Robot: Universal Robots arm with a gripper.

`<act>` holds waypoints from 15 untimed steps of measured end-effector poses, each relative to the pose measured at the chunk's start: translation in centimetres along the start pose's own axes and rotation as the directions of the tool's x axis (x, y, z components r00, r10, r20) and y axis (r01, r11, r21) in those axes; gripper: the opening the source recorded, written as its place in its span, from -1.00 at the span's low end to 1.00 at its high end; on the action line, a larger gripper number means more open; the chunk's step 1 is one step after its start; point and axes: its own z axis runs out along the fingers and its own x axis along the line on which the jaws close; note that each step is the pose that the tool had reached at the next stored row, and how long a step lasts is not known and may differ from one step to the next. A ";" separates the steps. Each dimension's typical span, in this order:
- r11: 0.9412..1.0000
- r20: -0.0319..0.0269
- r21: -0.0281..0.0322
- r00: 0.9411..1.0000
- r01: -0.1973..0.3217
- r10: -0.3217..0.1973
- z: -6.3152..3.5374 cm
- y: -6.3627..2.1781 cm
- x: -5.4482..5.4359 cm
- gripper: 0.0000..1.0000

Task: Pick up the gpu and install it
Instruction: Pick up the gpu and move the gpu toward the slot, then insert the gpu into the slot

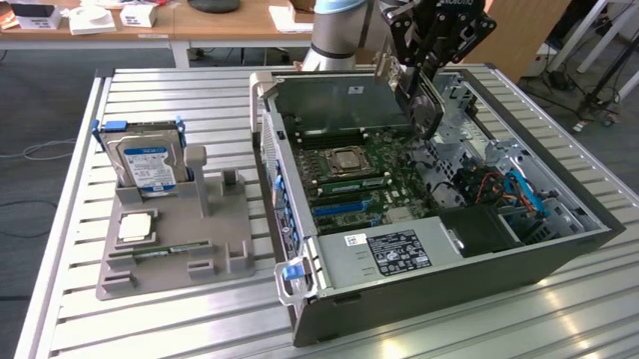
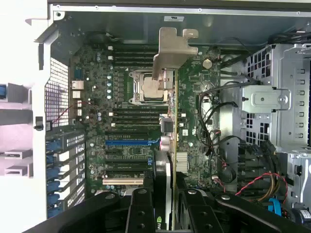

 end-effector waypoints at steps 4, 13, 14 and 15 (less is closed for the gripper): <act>1.000 0.000 0.000 1.000 0.000 0.000 0.00 0.00 0.0 -0.45; 1.000 0.000 0.000 1.000 0.001 -0.001 0.00 0.00 0.0 -0.45; 1.000 0.000 0.000 1.000 0.003 -0.003 0.00 0.00 0.0 -0.45; 1.000 0.000 0.000 1.000 0.005 -0.005 0.00 0.00 0.0 -0.45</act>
